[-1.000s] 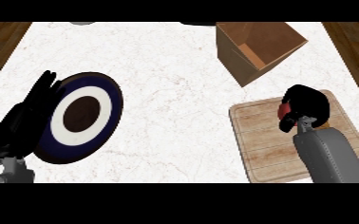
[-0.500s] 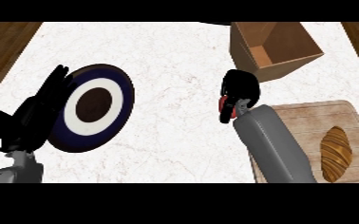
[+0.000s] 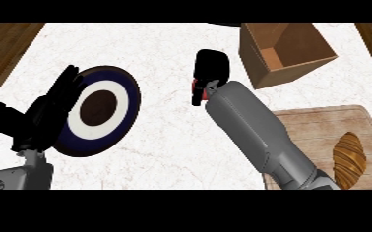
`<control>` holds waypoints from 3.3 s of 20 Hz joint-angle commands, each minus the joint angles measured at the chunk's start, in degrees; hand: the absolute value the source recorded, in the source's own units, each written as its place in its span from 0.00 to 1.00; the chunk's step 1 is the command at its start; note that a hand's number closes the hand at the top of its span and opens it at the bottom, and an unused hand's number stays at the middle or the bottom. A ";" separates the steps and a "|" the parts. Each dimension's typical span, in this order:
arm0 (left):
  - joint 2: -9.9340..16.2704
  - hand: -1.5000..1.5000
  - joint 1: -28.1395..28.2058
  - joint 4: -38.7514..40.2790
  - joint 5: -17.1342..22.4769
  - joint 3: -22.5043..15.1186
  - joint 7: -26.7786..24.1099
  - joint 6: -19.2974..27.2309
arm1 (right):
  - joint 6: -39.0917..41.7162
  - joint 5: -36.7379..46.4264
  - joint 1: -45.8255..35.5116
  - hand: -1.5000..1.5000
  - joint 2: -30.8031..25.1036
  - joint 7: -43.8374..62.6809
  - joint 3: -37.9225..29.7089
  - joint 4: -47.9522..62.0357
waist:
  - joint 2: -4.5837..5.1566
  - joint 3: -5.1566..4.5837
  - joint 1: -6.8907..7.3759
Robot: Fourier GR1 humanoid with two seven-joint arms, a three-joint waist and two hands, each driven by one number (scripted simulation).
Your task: Pick the bell pepper from the cutting board and place it in the cardboard box
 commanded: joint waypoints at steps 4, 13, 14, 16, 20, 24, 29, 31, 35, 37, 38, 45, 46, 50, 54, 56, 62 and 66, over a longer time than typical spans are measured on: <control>0.11 0.50 2.21 3.51 -0.71 1.59 -4.71 -0.87 | -7.95 -4.61 -9.31 1.00 0.31 2.90 9.22 1.41 | -0.61 -0.06 -1.86; 1.34 0.50 2.66 -2.22 0.70 2.90 1.81 0.91 | -11.50 0.88 -23.61 1.00 0.31 18.83 7.53 -4.11 | -1.38 -0.02 -3.62; -0.52 0.50 2.55 -0.35 -1.23 1.55 -0.83 1.90 | -10.10 2.01 -25.95 1.00 0.31 19.91 6.47 -4.41 | -1.36 -0.04 -4.34; 0.91 0.50 4.54 -2.84 0.41 2.92 0.28 0.59 | -9.61 3.66 -25.34 1.00 -1.69 21.07 4.30 -5.16 | -1.50 0.00 -4.71; 0.65 0.50 1.81 2.35 0.34 3.44 -2.35 -0.09 | -8.63 6.20 -28.43 1.00 -2.67 22.21 1.21 -3.76 | -1.21 -0.05 -5.22; 1.99 0.50 1.55 0.96 1.46 4.90 -0.51 -0.27 | -8.68 7.67 -26.75 1.00 -6.01 20.42 -1.92 -3.34 | -1.21 -0.02 -5.08; 1.54 0.50 2.57 -1.79 0.64 3.87 0.90 0.19 | -5.18 7.68 -21.60 1.00 -10.52 13.59 -3.84 -5.35 | -1.22 0.00 -5.12; 2.27 0.50 1.50 2.85 1.28 5.35 -2.44 -1.62 | -9.09 8.57 -22.36 1.00 -10.25 9.43 -5.50 1.64 | -0.87 -0.05 -4.59; 1.75 0.50 2.41 -0.61 1.43 5.10 0.50 -0.36 | -12.09 10.01 -16.28 1.00 -12.44 5.29 -6.08 -1.79 | -1.05 -0.01 -4.96; 1.99 0.50 6.40 -6.15 3.49 5.16 2.67 -1.89 | -13.85 10.60 -17.15 1.00 -11.24 3.08 -7.13 2.84 | -1.00 0.00 -4.10; -0.73 0.50 6.97 -0.48 0.62 3.52 -3.29 -1.63 | -15.63 10.61 -17.05 1.00 -11.30 1.47 -7.91 4.43 | -0.82 -0.04 -4.27; 0.95 0.50 2.72 -0.96 0.58 4.09 0.43 -0.78 | -22.09 9.30 -10.61 1.00 -10.86 -6.83 -11.89 10.05 | -0.75 0.00 -4.38; 0.73 0.50 2.73 -0.56 1.60 5.06 -0.68 -0.99 | -22.76 8.85 -11.17 1.00 -10.00 -6.81 -12.91 13.18 | -0.60 -0.01 -3.97; 0.35 0.50 3.74 0.12 -0.24 4.03 -3.03 -1.38 | -20.03 6.06 -10.98 1.00 -9.93 -3.27 -16.73 16.79 | -0.68 -0.02 -4.01; 1.41 0.50 3.20 0.84 1.74 5.21 -2.42 -3.10 | -20.76 3.47 -7.88 0.00 -10.69 -10.90 -19.20 19.76 | -0.64 0.00 -3.91; 0.42 0.50 0.78 0.83 -0.49 4.05 -0.59 -0.06 | -20.88 1.98 -8.44 0.00 -9.35 -13.78 -20.43 18.68 | -0.77 0.01 -4.30; -0.78 0.50 5.24 -1.90 -0.46 3.62 -1.81 -0.59 | -36.46 -1.46 -5.70 0.00 -8.79 -19.32 -25.60 11.48 | -0.81 0.07 -4.30; 0.10 0.50 3.85 0.22 0.00 4.81 -2.02 -0.89 | -43.04 -6.22 -3.80 0.00 -8.19 -21.41 -30.58 6.14 | -1.04 0.04 -5.23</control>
